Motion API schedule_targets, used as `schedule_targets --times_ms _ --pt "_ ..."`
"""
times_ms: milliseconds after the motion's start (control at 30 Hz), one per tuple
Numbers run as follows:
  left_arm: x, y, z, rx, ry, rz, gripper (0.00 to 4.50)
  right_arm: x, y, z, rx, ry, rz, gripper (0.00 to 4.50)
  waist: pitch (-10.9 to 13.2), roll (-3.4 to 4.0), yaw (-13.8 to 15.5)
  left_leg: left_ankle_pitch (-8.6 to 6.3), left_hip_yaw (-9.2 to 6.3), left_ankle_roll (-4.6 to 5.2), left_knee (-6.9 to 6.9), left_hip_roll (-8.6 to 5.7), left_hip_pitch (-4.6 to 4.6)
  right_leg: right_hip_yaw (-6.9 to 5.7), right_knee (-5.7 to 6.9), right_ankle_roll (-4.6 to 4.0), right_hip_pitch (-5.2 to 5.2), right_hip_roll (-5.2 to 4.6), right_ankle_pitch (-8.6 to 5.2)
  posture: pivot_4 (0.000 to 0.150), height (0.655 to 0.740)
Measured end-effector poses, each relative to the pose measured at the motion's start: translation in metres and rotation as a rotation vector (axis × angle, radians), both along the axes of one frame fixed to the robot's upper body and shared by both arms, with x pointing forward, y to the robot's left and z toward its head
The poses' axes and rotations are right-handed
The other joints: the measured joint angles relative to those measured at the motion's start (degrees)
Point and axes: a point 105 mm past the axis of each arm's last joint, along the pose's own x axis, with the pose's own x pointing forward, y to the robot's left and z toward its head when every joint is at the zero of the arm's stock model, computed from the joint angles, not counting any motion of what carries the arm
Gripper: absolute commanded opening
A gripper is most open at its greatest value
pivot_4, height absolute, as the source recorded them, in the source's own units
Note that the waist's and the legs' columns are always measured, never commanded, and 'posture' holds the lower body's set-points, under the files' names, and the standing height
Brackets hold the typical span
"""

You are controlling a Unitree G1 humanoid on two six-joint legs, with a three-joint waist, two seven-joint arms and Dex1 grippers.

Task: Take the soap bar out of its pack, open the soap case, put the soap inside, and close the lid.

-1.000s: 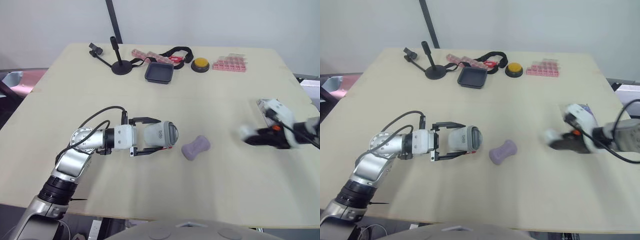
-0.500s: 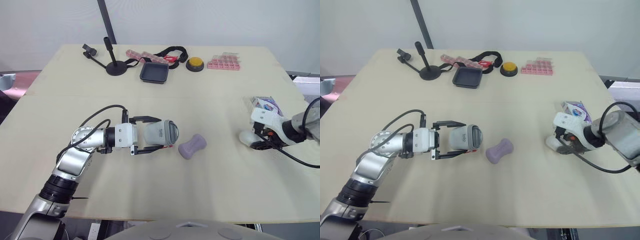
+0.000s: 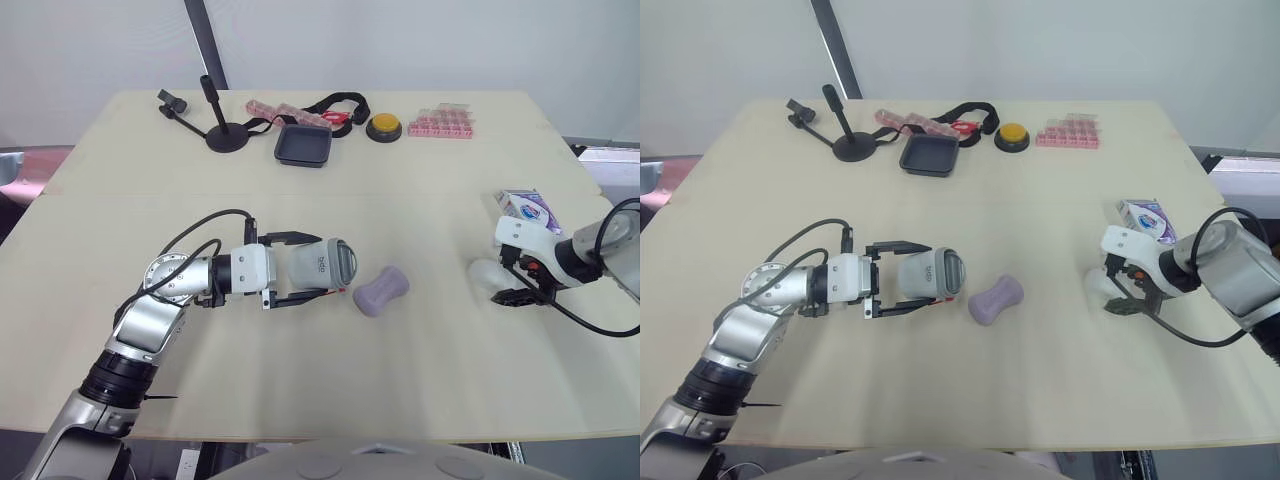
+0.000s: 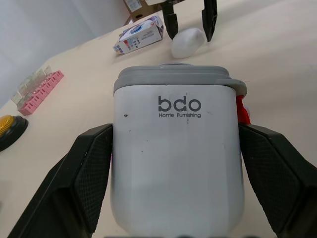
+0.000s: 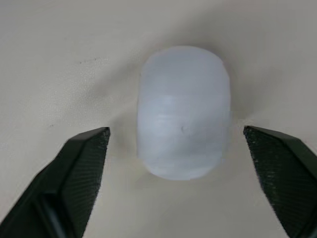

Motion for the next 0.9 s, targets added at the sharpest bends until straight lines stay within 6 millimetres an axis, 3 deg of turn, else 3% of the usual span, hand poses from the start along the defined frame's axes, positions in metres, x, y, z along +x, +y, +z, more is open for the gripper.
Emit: schedule_targets --times_ms 167,267,400,500,633,733,900 --pt "0.002 0.001 -0.004 0.007 0.047 0.019 3.48 0.002 -0.001 0.022 0.096 -0.126 0.034 4.48 0.0 0.00 0.0 0.00 0.03 0.00 0.00 0.06 -0.02 0.10 -0.02 0.00 0.00 -0.01 0.00 0.150 0.7400" --pt "0.003 0.002 -0.006 0.025 0.073 0.015 3.48 0.003 0.001 0.051 0.254 -0.258 0.053 4.48 0.0 0.00 0.0 0.00 0.04 0.00 -0.01 0.07 0.02 0.10 -0.04 0.00 0.05 -0.01 0.00 0.150 0.7400" --pt "0.004 0.001 -0.006 0.024 0.128 0.000 3.48 -0.007 0.015 0.063 0.533 -0.425 0.100 4.48 0.0 -0.03 0.1 0.00 0.02 0.00 -0.02 -0.01 0.03 0.08 -0.06 -0.01 0.09 0.00 0.00 0.150 0.7400" --pt "0.004 -0.001 -0.006 0.041 0.137 -0.026 3.48 -0.027 0.031 0.061 0.725 -0.484 0.131 4.48 0.0 0.02 0.4 -0.01 0.02 0.00 -0.03 -0.08 0.05 0.08 -0.07 -0.01 0.09 0.03 0.00 0.150 0.7400" --pt "0.006 -0.001 -0.005 0.055 0.152 -0.040 3.48 -0.056 0.053 0.052 0.849 -0.541 0.161 4.48 -0.1 -0.02 0.5 0.00 -0.03 0.00 -0.06 -0.05 0.06 -0.02 -0.11 0.00 0.10 0.01 0.00 0.150 0.7400" --pt "0.007 0.002 -0.010 0.066 0.202 -0.042 3.48 -0.088 0.075 0.019 0.935 -0.494 0.133 4.48 -0.1 0.06 0.4 0.00 -0.05 0.01 -0.12 -0.08 0.24 -0.16 -0.12 0.00 -0.08 -0.21 0.00 0.150 0.7400" --pt "0.005 0.000 -0.012 0.076 0.229 -0.072 3.48 -0.103 0.078 0.007 0.929 -0.554 0.117 4.48 -0.1 -0.02 -1.4 0.07 -0.02 0.09 -0.19 -0.17 0.23 -0.22 -0.36 0.01 0.03 -0.45 0.01 0.150 0.7400"
